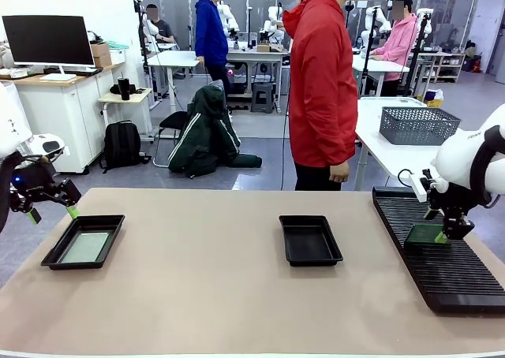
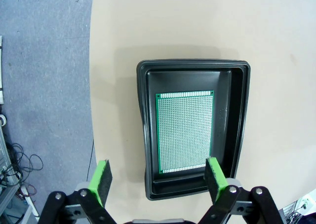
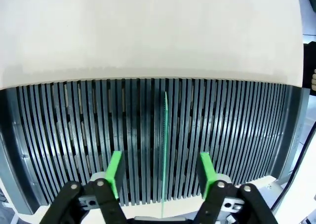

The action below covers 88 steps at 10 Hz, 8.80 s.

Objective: Inspect and transfer BCBs to ESD trays.
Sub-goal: Pick up the Blank PCB from the PCB Rack and place it in the right ESD tray.

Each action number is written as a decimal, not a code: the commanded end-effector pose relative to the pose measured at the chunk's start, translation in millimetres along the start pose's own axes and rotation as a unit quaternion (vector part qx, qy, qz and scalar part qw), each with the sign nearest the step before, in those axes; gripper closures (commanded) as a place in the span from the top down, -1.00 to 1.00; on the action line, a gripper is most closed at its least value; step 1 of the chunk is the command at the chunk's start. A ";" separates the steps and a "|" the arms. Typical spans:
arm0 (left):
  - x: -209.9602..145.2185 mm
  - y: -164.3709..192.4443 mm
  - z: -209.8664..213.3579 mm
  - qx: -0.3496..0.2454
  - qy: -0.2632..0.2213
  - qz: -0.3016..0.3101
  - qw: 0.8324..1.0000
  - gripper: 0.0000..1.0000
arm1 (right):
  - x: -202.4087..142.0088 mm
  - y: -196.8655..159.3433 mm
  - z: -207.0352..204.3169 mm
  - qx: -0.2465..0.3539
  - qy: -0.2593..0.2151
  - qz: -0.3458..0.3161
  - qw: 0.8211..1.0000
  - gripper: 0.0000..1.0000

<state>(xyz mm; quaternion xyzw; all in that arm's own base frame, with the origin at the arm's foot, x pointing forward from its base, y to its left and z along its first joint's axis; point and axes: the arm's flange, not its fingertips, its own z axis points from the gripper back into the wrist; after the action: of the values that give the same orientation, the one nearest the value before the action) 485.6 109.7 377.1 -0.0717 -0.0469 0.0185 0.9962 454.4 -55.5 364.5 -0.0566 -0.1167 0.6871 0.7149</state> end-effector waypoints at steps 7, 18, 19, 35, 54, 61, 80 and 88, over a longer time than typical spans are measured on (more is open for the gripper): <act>0.1 1.2 -2.2 -0.001 -0.003 -0.001 1.000 1.00 | -7.8 -3.2 0.9 -0.016 0.020 -0.006 1.000 -0.89; 0.1 1.2 -2.2 -0.001 -0.003 -0.001 1.000 1.00 | -8.0 -1.3 2.6 -0.005 0.011 -0.002 1.000 -1.00; 0.1 1.2 -2.2 -0.001 -0.003 -0.001 1.000 1.00 | -8.0 -1.3 2.6 -0.005 0.011 -0.002 1.000 -1.00; 0.1 1.2 -2.2 -0.001 -0.003 -0.001 1.000 1.00 | -3.7 -35.8 372.5 0.026 0.021 -0.073 0.997 -0.96; 0.1 1.2 -2.2 -0.001 -0.003 -0.001 1.000 1.00 | 40.1 -64.7 216.1 0.097 -0.248 -0.555 0.788 -0.96; 0.1 1.2 -2.2 -0.001 -0.003 -0.001 1.000 1.00 | 140.0 -25.1 43.2 0.236 -0.276 -0.664 0.653 -0.96; 0.1 1.2 -2.2 -0.001 -0.003 -0.001 1.000 1.00 | 169.7 -12.5 -131.0 0.331 -0.263 -0.664 0.616 -0.96; 0.1 1.2 -2.2 -0.001 -0.003 -0.001 1.000 1.00 | 169.8 -12.5 -121.9 0.331 -0.242 -0.671 0.618 -0.96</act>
<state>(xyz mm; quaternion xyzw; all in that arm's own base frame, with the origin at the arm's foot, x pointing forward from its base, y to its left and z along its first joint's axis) 485.7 109.7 377.0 -0.0717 -0.0469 0.0185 0.9962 502.0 121.9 264.9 0.4478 -0.0569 -0.0057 0.8923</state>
